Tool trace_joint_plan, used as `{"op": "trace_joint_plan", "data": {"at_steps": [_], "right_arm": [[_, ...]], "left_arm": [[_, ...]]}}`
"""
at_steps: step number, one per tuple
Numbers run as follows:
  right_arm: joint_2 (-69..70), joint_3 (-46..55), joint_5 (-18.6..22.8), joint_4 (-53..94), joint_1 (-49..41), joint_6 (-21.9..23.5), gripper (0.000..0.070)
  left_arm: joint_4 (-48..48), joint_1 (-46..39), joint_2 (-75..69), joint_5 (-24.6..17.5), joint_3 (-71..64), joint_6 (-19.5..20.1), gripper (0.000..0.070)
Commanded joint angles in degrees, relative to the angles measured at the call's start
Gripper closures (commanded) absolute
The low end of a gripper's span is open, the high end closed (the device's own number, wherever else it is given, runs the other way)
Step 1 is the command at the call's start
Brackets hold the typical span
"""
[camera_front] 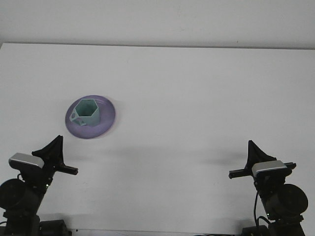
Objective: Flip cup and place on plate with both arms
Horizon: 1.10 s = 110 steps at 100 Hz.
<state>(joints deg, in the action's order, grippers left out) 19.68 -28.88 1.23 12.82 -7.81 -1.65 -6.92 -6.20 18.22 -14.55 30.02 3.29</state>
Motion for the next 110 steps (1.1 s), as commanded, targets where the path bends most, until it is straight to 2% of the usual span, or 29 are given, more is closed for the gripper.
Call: {"op": "trace_joint_plan", "data": {"at_steps": [1,8,18,29,100,107,110], "right_arm": [[0.0,-0.5,-0.6,-0.6,0.0,-0.3,0.0699],[-0.1,-0.5,-2.4,-0.5,0.0,-0.3,0.0699],[-0.2,-0.5,-4.4,-0.2,0.0,-0.1,0.0699],[-0.2,-0.5,-4.3,0.2,0.0,0.7,0.0699],[-0.2,-0.5,-4.3,0.0,0.0,0.8,0.0699],[-0.2,-0.5,-4.3,0.0,0.0,0.7,0.0699],[-0.2,-0.5,-4.3,0.0,0.0,0.7,0.0699]], "left_arm": [[0.5,-0.1,-3.1,2.9,-2.9,-1.3,0.0687],[1.1,-0.1,-6.3,3.9,-4.6,-3.1,0.0688],[1.0,-0.1,-7.6,4.2,-4.7,-3.1,0.0687],[0.8,-0.1,-7.6,4.2,-4.7,-4.2,0.0685],[0.7,0.5,-9.2,4.2,-4.8,-4.1,0.0685],[0.6,2.1,-10.7,4.7,-5.2,-3.7,0.0685],[0.9,3.2,-11.4,6.0,-5.7,-2.0,0.0685]]}}
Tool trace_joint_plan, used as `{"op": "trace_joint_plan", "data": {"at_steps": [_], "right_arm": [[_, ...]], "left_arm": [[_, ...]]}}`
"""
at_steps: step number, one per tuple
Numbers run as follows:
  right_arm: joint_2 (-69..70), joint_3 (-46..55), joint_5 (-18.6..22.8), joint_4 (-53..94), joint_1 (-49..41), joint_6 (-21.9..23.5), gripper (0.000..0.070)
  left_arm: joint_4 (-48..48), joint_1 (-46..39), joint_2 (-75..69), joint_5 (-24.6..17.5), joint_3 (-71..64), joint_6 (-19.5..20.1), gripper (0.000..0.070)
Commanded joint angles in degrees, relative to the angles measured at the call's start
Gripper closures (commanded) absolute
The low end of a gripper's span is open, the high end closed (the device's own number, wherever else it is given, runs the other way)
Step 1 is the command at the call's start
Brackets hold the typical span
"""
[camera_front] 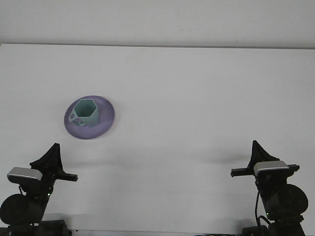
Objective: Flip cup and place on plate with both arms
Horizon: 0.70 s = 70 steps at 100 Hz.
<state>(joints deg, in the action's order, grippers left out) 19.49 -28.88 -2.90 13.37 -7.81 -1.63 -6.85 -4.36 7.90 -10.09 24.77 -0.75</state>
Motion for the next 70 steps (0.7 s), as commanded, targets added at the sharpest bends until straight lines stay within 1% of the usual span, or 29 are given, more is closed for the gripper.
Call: {"op": "trace_joint_plan", "data": {"at_steps": [1,5,8,13,19,27,39,47,70], "right_arm": [[0.0,-0.5,-0.2,-0.5,0.0,0.7,0.0699],[0.0,-0.5,-0.2,-0.6,0.0,0.7,0.0699],[0.0,-0.5,-0.1,-0.5,0.0,0.7,0.0699],[0.0,-0.5,-0.1,-0.5,0.0,0.7,0.0699],[0.0,-0.5,-0.2,-0.5,0.0,0.7,0.0699],[0.0,-0.5,-0.2,-0.5,0.0,0.7,0.0699],[0.0,-0.5,-0.2,-0.5,0.0,0.7,0.0699],[0.0,-0.5,-0.2,-0.6,0.0,0.7,0.0699],[0.0,-0.5,-0.2,-0.5,0.0,0.7,0.0699]], "left_arm": [[0.9,1.7,-1.3,2.3,-0.6,2.6,0.0685],[1.0,3.3,-2.0,5.2,-1.7,4.6,0.0685],[1.1,4.5,-2.4,7.7,-2.7,5.2,0.0685],[1.5,5.9,-3.6,11.6,-4.9,4.8,0.0685],[4.3,6.8,-5.1,13.8,-8.5,3.5,0.0685],[10.1,7.0,-7.0,13.9,-13.3,3.4,0.0685],[15.9,7.0,-7.7,13.9,-18.9,1.7,0.0685],[17.7,7.0,-7.7,13.9,-21.5,1.7,0.0685],[17.4,7.0,-7.7,13.9,-24.0,1.7,0.0685]]}}
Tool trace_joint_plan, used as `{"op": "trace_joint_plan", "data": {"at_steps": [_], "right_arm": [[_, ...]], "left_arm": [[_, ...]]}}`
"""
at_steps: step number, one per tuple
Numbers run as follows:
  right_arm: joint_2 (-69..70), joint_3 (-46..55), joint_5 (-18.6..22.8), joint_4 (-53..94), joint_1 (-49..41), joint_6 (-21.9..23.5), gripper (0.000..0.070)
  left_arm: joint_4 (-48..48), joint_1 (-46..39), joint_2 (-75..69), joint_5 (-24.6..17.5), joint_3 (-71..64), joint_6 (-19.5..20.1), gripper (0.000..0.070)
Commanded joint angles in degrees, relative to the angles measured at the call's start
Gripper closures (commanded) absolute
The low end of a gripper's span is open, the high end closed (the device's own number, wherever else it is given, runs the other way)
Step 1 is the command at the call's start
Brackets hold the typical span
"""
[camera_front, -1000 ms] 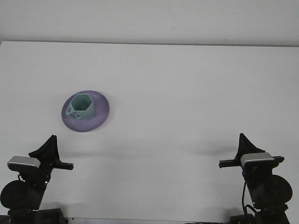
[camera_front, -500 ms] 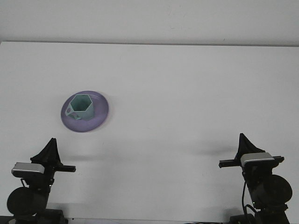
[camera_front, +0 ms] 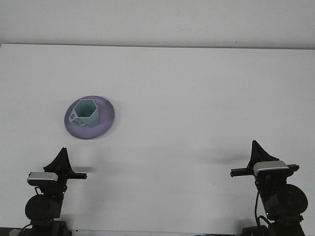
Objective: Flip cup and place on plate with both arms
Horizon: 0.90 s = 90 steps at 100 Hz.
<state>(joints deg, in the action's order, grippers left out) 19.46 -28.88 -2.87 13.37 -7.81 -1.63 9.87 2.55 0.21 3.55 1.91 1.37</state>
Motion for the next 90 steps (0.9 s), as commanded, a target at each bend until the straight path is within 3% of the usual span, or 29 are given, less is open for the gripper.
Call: {"op": "trace_joint_plan", "data": {"at_steps": [1,81,90], "right_arm": [[0.0,-0.5,-0.2,-0.5,0.0,0.7,0.0699],[0.0,-0.5,-0.2,-0.6,0.0,0.7,0.0699],[0.0,-0.5,-1.3,-0.7,0.0,-1.6,0.0699]], "left_arm": [[0.7,0.1,0.0,0.3,-1.1,-0.4,0.0685],[0.5,0.1,0.0,0.2,-1.1,-0.8,0.0685],[0.5,0.1,0.0,0.2,-1.1,-0.8,0.0685]]}}
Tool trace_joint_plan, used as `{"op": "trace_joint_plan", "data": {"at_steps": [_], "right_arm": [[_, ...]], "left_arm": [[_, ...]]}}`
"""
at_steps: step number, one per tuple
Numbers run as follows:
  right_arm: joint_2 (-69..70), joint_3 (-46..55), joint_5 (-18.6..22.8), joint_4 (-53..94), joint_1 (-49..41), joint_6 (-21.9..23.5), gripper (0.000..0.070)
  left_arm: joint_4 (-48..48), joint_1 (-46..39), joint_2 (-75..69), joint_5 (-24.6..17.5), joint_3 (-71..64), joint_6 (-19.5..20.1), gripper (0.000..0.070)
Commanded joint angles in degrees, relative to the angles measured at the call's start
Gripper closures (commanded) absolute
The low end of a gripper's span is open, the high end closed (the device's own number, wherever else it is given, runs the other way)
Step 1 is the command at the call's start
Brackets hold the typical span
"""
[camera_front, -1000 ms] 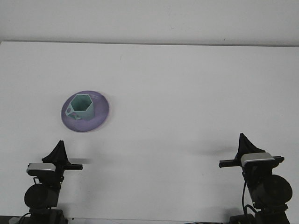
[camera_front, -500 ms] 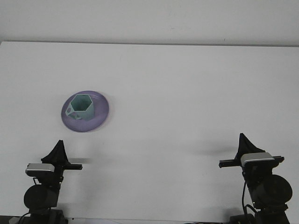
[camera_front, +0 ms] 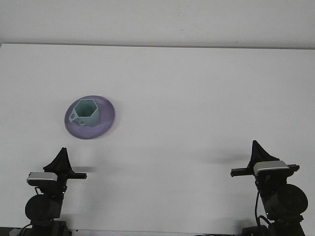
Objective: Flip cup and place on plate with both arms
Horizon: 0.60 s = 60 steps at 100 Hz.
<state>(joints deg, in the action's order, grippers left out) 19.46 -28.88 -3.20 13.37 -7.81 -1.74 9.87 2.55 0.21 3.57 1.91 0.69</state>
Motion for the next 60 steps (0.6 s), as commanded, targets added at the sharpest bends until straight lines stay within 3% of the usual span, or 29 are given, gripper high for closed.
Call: {"op": "trace_joint_plan", "data": {"at_steps": [1,13,27,42,60], "right_arm": [[0.0,-0.5,-1.2,-0.8,0.0,-1.8,0.0699],[-1.8,1.5,-1.5,-2.7,1.3,-5.1,0.0699],[-9.7,12.0,5.2,-13.0,3.8,-11.9,0.0699],[-19.4,21.8,6.7,-14.3,5.3,-12.0,0.0699],[-19.4,28.2,6.2,-16.1,5.3,-11.1,0.0699]], "left_arm": [[0.5,0.1,0.0,0.2,-1.1,-0.1,0.0685],[0.5,0.1,0.0,0.2,-1.1,-0.1,0.0685],[0.5,0.1,0.0,0.2,-1.1,-0.1,0.0685],[0.5,0.1,0.0,0.2,-1.1,-0.1,0.0685],[0.5,0.1,0.0,0.2,-1.1,-0.1,0.0685]]}}
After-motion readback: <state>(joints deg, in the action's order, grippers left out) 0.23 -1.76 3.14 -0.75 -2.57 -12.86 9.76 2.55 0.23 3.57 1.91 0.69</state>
